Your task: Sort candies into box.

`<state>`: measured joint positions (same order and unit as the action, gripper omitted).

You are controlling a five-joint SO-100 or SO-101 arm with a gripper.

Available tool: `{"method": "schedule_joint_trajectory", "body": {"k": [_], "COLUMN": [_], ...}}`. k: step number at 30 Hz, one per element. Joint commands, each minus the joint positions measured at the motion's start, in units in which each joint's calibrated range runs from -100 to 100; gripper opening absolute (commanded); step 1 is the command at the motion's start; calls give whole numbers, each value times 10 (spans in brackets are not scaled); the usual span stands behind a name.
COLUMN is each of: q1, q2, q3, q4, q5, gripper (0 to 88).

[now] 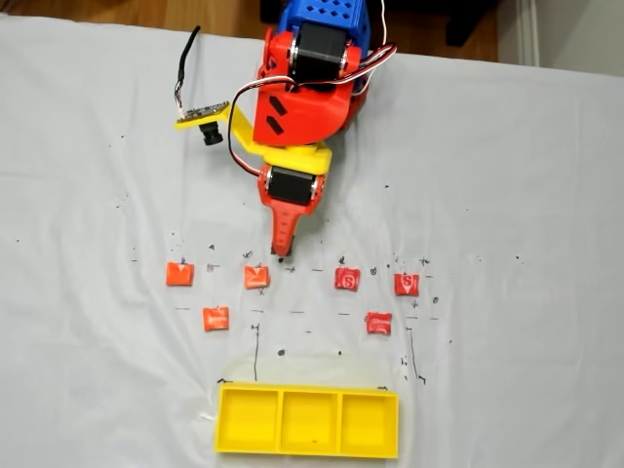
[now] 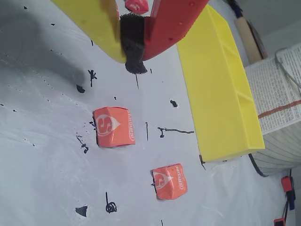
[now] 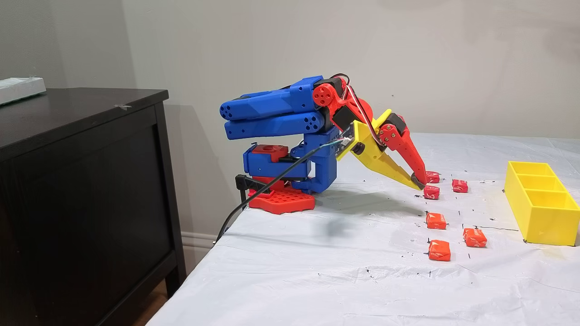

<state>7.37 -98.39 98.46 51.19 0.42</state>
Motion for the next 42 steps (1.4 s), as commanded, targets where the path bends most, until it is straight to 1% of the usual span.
{"method": "schedule_joint_trajectory", "body": {"k": [1, 5, 8, 11, 14, 18, 21, 25, 30, 33, 39, 42], "q1": [-17, -23, -19, -23, -28, -49, -65, -96, -145, -181, -242, -268], "q2": [-6, -6, -6, 21, 96, 259, 346, 403, 435, 471, 569, 585], "q3": [1, -62, -155, -229, -291, -429, -531, -610, -641, -669, -737, -746], "q4": [-1, 33, 112, 176, 182, 193, 234, 283, 294, 301, 292, 282], "q5": [25, 31, 19, 24, 26, 27, 34, 36, 24, 10, -4, -8], "gripper": [1, 0, 0, 0, 0, 0, 0, 0, 0, 0, 0, 1]}}
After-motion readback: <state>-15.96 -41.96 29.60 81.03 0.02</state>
